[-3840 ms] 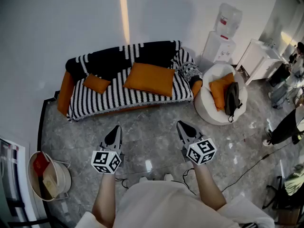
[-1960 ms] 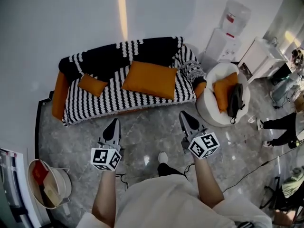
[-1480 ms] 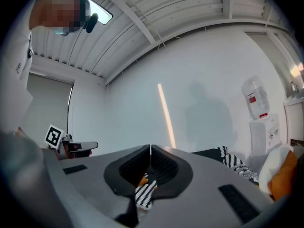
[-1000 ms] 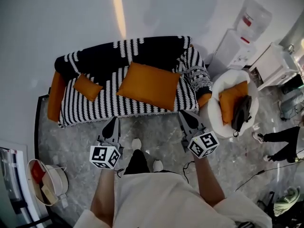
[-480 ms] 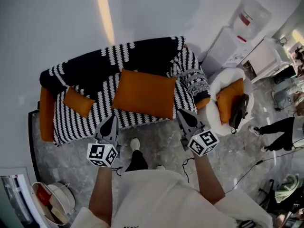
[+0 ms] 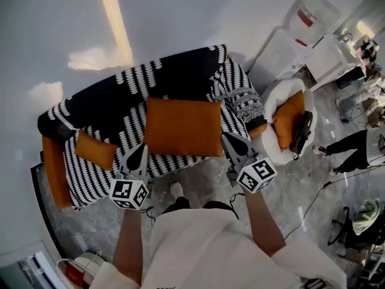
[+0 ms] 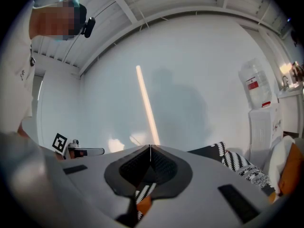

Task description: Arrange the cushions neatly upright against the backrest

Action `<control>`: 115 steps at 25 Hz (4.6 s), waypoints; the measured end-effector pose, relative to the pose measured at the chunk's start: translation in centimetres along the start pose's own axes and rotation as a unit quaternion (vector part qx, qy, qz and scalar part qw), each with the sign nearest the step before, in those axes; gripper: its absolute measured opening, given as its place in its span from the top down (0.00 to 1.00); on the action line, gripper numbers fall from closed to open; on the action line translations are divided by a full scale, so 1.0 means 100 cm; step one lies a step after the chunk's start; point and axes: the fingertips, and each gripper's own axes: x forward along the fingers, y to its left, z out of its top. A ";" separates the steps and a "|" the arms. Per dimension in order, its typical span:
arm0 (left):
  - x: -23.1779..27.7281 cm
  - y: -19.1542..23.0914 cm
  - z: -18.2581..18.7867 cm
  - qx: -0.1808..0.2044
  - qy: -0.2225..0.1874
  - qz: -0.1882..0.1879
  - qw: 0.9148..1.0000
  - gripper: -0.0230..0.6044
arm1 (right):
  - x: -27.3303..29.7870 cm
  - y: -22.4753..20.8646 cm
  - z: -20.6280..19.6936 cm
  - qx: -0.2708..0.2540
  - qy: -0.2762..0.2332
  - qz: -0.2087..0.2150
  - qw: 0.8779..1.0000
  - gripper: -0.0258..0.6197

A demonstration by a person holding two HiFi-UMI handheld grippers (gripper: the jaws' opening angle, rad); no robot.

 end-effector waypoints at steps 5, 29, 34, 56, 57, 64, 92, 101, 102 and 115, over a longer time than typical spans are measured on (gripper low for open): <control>0.038 0.021 -0.004 0.005 0.028 -0.035 0.999 0.94 | 0.028 -0.023 -0.008 0.007 0.016 -0.032 0.999 0.92; 0.272 0.109 -0.085 -0.016 0.174 0.028 0.984 0.94 | 0.180 -0.263 -0.109 0.058 0.144 -0.040 0.987 0.92; 0.311 0.132 -0.112 -0.008 0.209 0.048 0.977 0.93 | 0.207 -0.296 -0.149 0.063 0.184 -0.036 0.980 0.92; 0.392 0.292 -0.296 -0.009 0.315 0.120 0.941 0.93 | 0.244 -0.406 -0.358 0.073 0.311 -0.158 0.934 0.92; 0.394 0.296 -0.303 -0.013 0.317 0.119 0.941 0.93 | 0.242 -0.410 -0.367 0.076 0.316 -0.167 0.931 0.92; 0.411 0.320 -0.338 -0.056 0.370 0.114 0.920 0.59 | 0.246 -0.449 -0.407 0.163 0.335 -0.194 0.908 0.55; 0.386 0.295 -0.347 -0.112 0.373 0.063 0.919 0.87 | 0.238 -0.424 -0.396 0.263 0.318 -0.159 0.897 0.80; 0.351 0.280 -0.274 -0.143 0.288 0.089 0.943 0.89 | 0.248 -0.407 -0.304 0.224 0.272 -0.125 0.927 0.82; 0.350 0.278 -0.267 -0.145 0.280 0.092 0.945 0.89 | 0.251 -0.408 -0.294 0.219 0.269 -0.120 0.930 0.83; 0.360 0.274 -0.166 -0.161 0.144 0.115 0.970 0.90 | 0.318 -0.426 -0.162 0.146 0.195 -0.062 0.968 0.84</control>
